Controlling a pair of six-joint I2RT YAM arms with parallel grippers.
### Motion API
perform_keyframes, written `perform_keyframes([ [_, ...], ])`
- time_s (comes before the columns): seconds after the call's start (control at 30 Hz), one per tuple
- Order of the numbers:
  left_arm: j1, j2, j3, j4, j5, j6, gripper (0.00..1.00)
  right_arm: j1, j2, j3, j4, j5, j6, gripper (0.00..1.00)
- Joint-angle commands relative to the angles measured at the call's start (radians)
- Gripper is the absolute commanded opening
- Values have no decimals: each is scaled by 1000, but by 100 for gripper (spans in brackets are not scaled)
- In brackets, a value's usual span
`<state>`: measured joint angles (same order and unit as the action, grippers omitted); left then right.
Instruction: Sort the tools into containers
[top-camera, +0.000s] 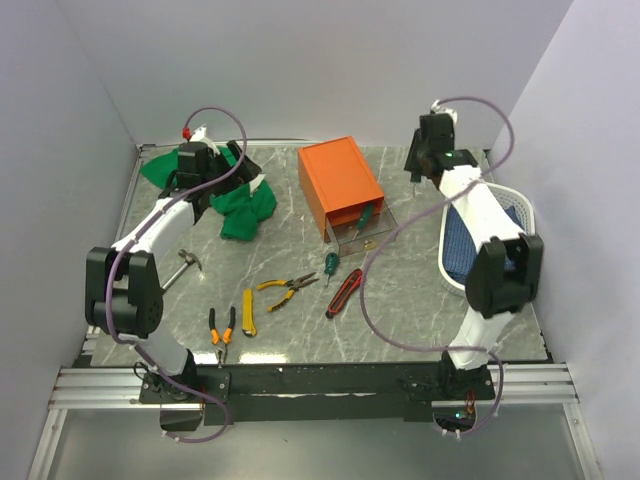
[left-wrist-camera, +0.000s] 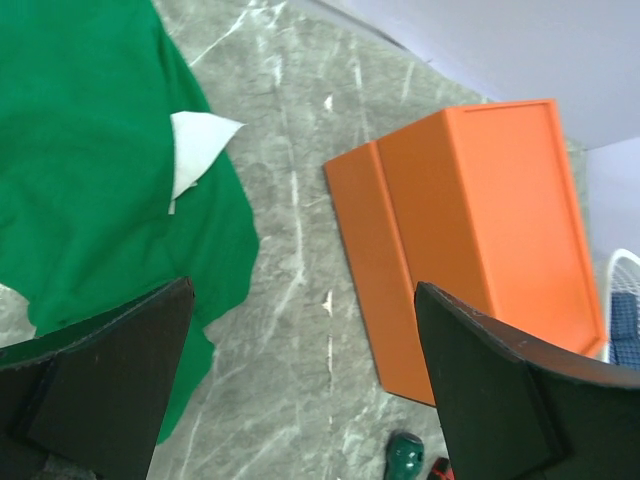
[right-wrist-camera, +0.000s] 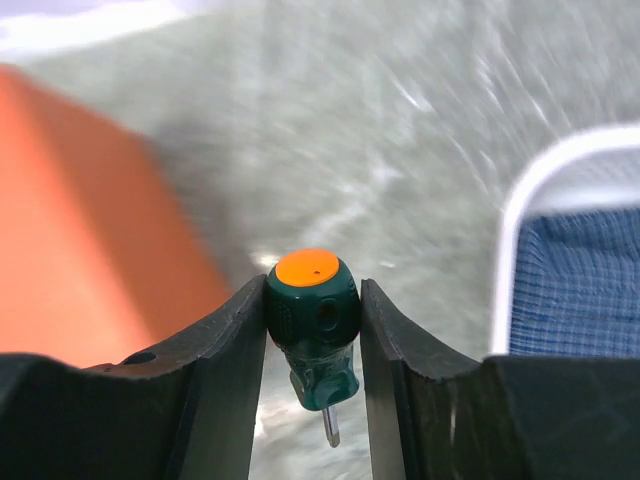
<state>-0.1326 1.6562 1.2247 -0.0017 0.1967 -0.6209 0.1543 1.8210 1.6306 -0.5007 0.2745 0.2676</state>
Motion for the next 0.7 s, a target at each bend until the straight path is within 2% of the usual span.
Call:
perform_keyframes([
  [0.0,-10,-85,-27,58,24,15,99,11,-164,-23,50,-223,27,0],
  [0.2,-12,-139,-57,58,15,30,99,56,-270,-172,28,-343,208,0],
  [0.37,-12,-187,-85,46,-3,47,99,102,-292,-297,83,-388,235,0],
  [0.47,-10,-208,-109,49,-2,46,99,117,-264,-308,122,-420,259,0],
  [0.67,-9,-254,-162,51,4,43,99,134,-190,-239,76,-413,323,1],
])
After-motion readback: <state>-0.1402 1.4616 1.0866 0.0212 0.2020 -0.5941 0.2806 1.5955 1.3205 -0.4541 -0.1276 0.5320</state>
